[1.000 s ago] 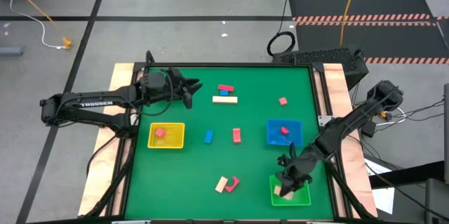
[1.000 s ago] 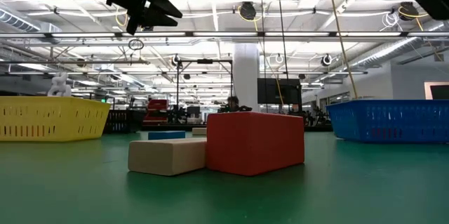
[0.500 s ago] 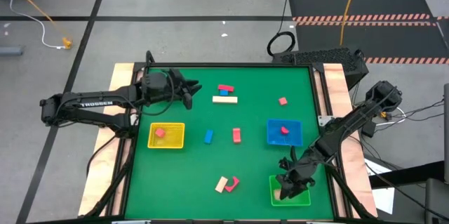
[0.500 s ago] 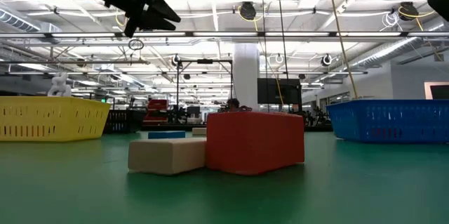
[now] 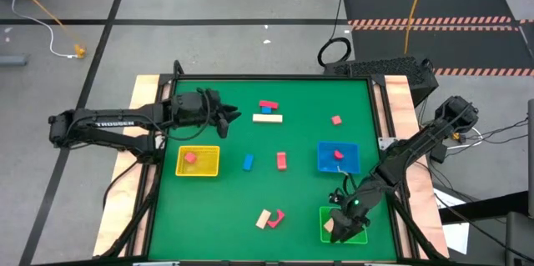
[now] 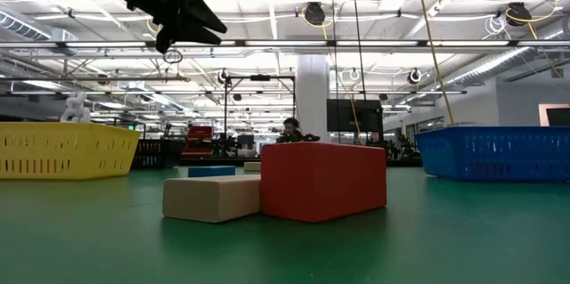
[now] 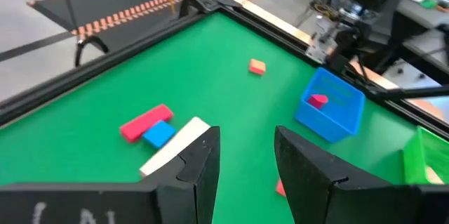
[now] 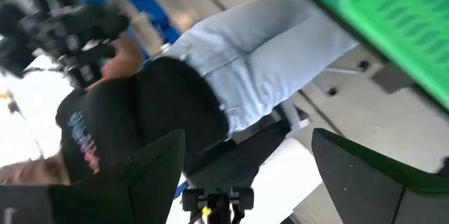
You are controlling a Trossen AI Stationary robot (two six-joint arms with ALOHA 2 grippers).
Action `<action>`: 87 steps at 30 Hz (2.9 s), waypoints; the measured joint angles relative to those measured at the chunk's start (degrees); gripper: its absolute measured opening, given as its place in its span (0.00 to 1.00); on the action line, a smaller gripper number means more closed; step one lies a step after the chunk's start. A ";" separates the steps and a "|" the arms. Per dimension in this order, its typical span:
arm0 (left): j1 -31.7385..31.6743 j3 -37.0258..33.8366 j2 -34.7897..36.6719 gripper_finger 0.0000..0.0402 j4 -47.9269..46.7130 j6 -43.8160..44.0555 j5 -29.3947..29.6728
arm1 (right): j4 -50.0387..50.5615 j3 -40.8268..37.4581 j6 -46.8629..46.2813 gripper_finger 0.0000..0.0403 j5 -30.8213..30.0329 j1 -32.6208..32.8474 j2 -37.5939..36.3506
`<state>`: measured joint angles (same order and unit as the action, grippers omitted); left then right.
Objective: Sort & place blocks by color
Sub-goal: Put the blue rectangular block into the black basket
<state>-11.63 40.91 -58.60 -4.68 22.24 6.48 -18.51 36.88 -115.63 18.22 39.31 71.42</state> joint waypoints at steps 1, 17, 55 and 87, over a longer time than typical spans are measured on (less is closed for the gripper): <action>0.64 0.00 -0.27 0.34 0.01 0.00 0.00 | -1.14 -0.02 0.62 0.75 0.02 -0.18 0.00; 9.02 0.04 -12.49 0.34 6.35 5.58 0.04 | -12.28 0.00 18.37 0.75 -3.19 -10.43 0.00; 22.04 0.04 -34.88 0.34 0.44 45.85 7.64 | -12.93 0.00 31.43 0.75 38.98 -27.26 0.00; 22.13 15.28 -34.39 0.34 -16.22 43.83 9.66 | -12.95 -0.02 55.45 0.75 43.44 -33.51 -3.98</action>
<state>10.50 56.18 -92.99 -20.90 66.07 16.14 -31.46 36.86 -60.17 61.66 5.80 67.44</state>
